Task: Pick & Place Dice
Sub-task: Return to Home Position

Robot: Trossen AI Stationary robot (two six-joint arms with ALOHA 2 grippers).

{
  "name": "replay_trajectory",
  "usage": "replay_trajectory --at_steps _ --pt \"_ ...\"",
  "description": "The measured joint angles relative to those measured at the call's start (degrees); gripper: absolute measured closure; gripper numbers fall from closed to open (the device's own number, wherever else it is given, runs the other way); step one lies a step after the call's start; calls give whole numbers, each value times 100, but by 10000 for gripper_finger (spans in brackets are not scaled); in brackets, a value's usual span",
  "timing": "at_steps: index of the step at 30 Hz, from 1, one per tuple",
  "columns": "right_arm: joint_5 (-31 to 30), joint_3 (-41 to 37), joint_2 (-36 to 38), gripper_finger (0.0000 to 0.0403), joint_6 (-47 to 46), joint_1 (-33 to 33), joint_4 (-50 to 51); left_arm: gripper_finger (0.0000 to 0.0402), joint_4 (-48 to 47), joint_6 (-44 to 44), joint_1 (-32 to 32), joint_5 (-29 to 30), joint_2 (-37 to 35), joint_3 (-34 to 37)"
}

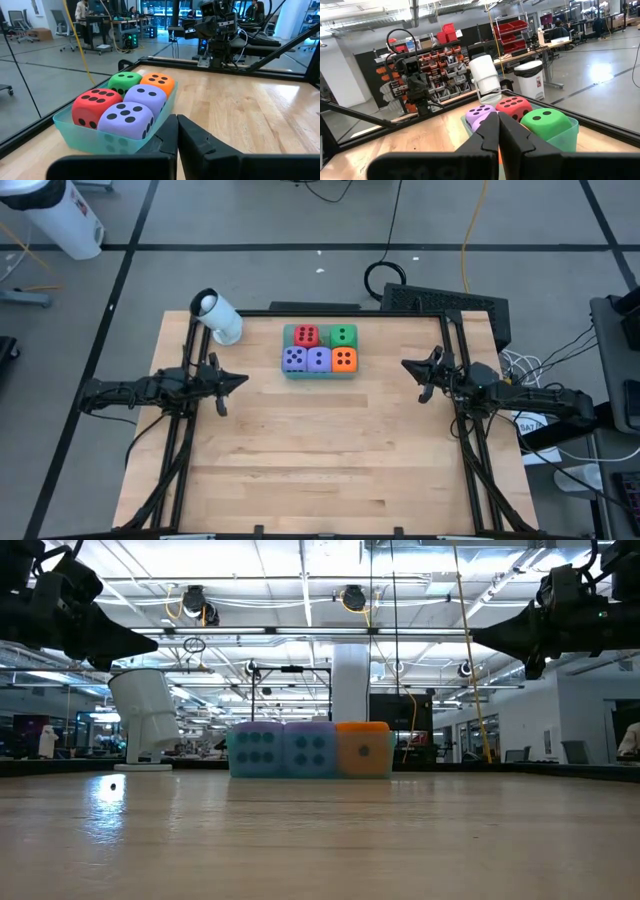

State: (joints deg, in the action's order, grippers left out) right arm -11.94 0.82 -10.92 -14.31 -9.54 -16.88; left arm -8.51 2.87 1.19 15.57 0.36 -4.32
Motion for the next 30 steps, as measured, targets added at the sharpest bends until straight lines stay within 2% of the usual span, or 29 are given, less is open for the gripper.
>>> replay_trajectory --at_steps 7,20,30 --pt "0 -2 0 403 0 0 0 375 0 -4 1 0 0 0" --pt "0 -2 0 403 1 -1 0 398 0 -9 0 0 0 0" --pt "0 0 0 403 0 -1 0 372 0 -8 0 0 0 0"
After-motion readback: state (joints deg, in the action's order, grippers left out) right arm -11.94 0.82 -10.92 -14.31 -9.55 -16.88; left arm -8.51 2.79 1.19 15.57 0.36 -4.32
